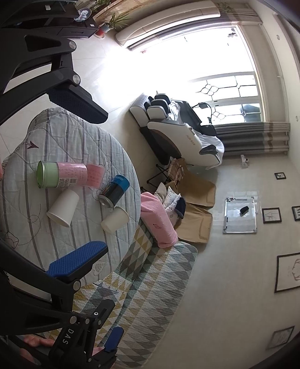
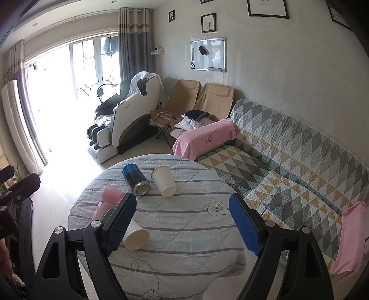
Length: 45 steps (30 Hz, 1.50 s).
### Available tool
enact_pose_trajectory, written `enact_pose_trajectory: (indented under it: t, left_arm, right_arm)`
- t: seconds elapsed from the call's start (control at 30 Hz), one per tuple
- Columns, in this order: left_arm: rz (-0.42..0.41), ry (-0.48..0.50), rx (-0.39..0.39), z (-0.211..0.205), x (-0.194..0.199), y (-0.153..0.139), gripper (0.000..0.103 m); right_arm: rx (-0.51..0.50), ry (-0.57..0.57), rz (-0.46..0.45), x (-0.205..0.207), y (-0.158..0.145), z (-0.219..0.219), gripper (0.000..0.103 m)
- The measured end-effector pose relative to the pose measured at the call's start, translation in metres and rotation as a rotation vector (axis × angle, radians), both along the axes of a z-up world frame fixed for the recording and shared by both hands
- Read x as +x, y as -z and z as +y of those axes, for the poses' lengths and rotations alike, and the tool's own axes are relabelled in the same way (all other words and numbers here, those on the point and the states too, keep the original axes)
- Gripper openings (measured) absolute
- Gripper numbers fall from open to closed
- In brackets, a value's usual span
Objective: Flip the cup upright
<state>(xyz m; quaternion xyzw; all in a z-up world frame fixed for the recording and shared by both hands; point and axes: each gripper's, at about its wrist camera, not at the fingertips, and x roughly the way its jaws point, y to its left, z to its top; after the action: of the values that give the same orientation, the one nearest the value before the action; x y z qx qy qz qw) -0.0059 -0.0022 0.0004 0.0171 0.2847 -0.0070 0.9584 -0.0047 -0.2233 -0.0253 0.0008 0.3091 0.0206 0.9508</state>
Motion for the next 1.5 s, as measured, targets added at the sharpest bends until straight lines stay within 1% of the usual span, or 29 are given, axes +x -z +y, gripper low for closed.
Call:
enact_pose_trajectory:
  t: [0.43,0.47,0.87,0.9,1.03,1.5]
  left_arm:
    - [-0.003,-0.001,0.000,0.003,-0.003,0.002,0.103]
    - [-0.004,0.000,0.000,0.006,-0.005,-0.004,0.103]
    - [0.000,-0.005,0.003,0.005,-0.006,-0.007,0.103]
    - [0.004,-0.007,0.003,0.004,-0.005,-0.011,0.103]
    - [0.028,-0.027,0.002,0.003,-0.004,-0.009,0.103]
    - [0.159,-0.108,-0.025,-0.014,0.008,0.022,0.103]
  right_arm:
    - [0.000,-0.001,-0.004,-0.001,-0.002,-0.001,0.084]
    - [0.000,-0.001,-0.003,-0.001,-0.003,-0.002,0.084]
    - [0.000,-0.002,-0.001,-0.002,-0.003,-0.002,0.084]
    - [0.001,-0.004,0.002,-0.002,-0.005,-0.003,0.084]
    - [0.007,-0.017,0.024,0.003,-0.006,-0.007,0.084]
    - [-0.002,-0.103,0.124,0.022,0.018,-0.018,0.084]
